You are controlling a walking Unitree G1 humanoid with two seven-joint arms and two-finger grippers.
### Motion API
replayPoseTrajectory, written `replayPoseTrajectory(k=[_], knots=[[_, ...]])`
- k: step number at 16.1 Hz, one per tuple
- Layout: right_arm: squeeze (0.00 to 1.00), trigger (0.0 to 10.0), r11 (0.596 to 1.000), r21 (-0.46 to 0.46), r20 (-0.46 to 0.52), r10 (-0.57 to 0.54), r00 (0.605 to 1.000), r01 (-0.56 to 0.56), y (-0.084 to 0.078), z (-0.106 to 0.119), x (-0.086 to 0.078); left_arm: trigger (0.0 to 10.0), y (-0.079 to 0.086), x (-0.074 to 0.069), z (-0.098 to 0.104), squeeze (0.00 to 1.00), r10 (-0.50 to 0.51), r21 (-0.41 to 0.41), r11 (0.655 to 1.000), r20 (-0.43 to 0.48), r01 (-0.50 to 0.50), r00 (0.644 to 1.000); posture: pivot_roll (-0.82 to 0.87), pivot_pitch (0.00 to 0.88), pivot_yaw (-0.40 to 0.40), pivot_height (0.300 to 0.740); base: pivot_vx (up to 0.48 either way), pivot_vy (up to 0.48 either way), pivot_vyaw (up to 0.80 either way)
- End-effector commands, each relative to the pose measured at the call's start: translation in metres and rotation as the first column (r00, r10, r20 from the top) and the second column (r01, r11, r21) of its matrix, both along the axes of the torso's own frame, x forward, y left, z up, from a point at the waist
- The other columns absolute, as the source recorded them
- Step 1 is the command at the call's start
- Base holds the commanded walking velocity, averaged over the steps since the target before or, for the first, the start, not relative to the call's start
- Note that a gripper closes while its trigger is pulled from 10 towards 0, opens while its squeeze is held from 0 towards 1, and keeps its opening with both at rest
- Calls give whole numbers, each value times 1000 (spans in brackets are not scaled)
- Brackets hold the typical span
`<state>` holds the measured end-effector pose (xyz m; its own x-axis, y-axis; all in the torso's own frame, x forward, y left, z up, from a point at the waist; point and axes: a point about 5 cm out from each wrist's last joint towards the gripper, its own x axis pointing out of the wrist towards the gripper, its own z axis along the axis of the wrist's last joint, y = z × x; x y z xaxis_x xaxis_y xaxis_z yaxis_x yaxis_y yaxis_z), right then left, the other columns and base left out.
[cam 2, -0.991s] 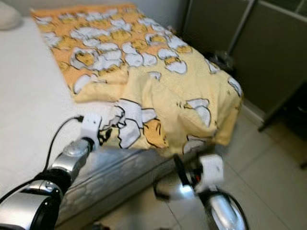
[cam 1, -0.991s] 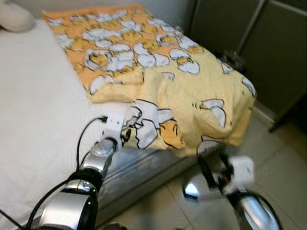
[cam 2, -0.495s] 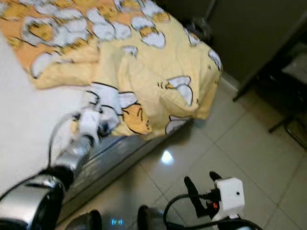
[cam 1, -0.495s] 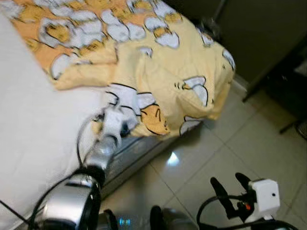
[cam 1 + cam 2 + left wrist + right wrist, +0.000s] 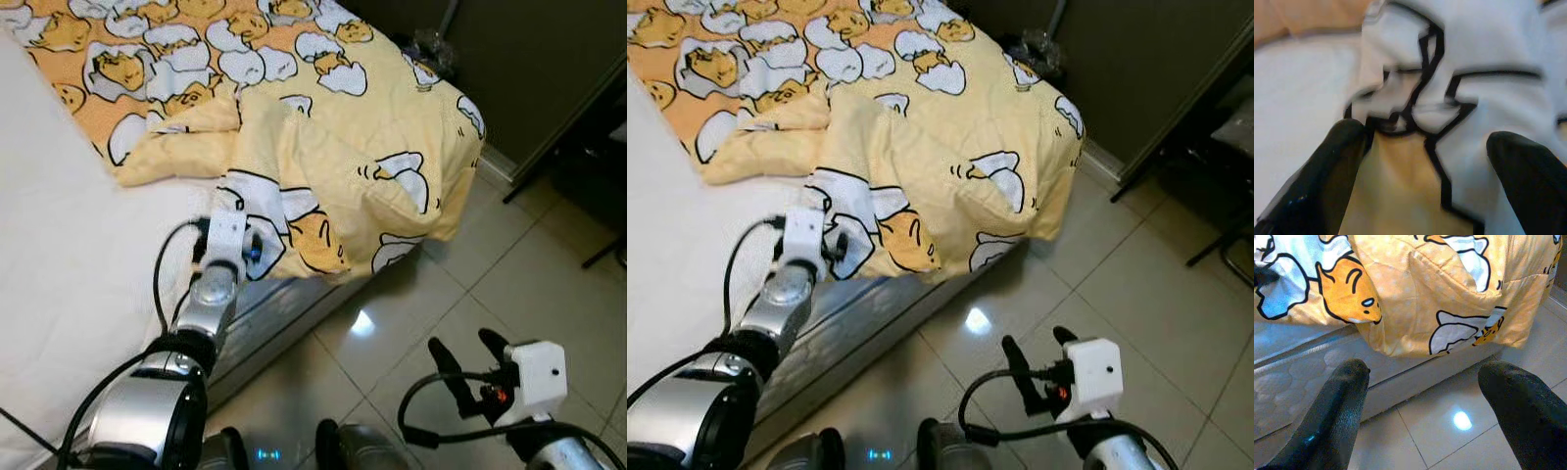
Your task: Clean up the room
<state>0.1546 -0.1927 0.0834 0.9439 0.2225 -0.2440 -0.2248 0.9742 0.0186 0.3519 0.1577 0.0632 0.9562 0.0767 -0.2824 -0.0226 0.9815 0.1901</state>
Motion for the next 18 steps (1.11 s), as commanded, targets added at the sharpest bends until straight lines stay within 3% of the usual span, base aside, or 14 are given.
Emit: replayPoseTrajectory(k=[1,5,8,9,11,14,15,16,18], knots=[[12,10000,999,-16,-17,-35,999,34,-8,0,-4,10000,2,-2,-6,1000,12,12,1000,-43,-11,999,-403,157,-65,740,0,0,0],[12,10000,999,-26,-32,40,999,-41,-7,6,-15,10000,26,7,13,1000,142,112,983,31,-145,989,-430,151,-81,740,0,0,0],[12,10000,995,-24,-49,98,994,-99,-1,4,-14,10000,38,6,13,1000,188,137,973,16,-188,982,-416,150,-91,740,0,0,0],[12,10000,994,-21,-55,104,993,-105,-1,2,-12,10000,35,2,5,0,162,108,982,-41,-157,986,-409,149,-95,740,0,0,0],[12,10000,992,-15,-71,125,990,-126,-1,0,-11,10000,23,-9,-18,0,99,-41,993,-184,-109,978,-396,151,-113,740,0,0,0],[12,10000,995,-19,-86,91,992,-93,-12,-2,-10,10000,17,-23,-38,0,40,-88,994,-268,-65,963,-394,166,-141,740,0,0,0],[12,10000,995,-25,-91,94,991,-97,-16,-1,-10,10000,19,-35,-51,0,54,-53,996,-320,-74,946,-408,176,-152,740,0,0,0],[16,10000,994,-30,-100,106,989,-109,-17,-1,-12,0,17,-39,-55,0,54,-85,993,-328,-86,943,-415,176,-151,740,0,0,0],[16,10000,993,-30,-104,107,989,-111,-16,-3,-15,0,8,-32,-48,0,31,-234,967,-278,-99,960,-414,171,-141,740,0,0,0]])
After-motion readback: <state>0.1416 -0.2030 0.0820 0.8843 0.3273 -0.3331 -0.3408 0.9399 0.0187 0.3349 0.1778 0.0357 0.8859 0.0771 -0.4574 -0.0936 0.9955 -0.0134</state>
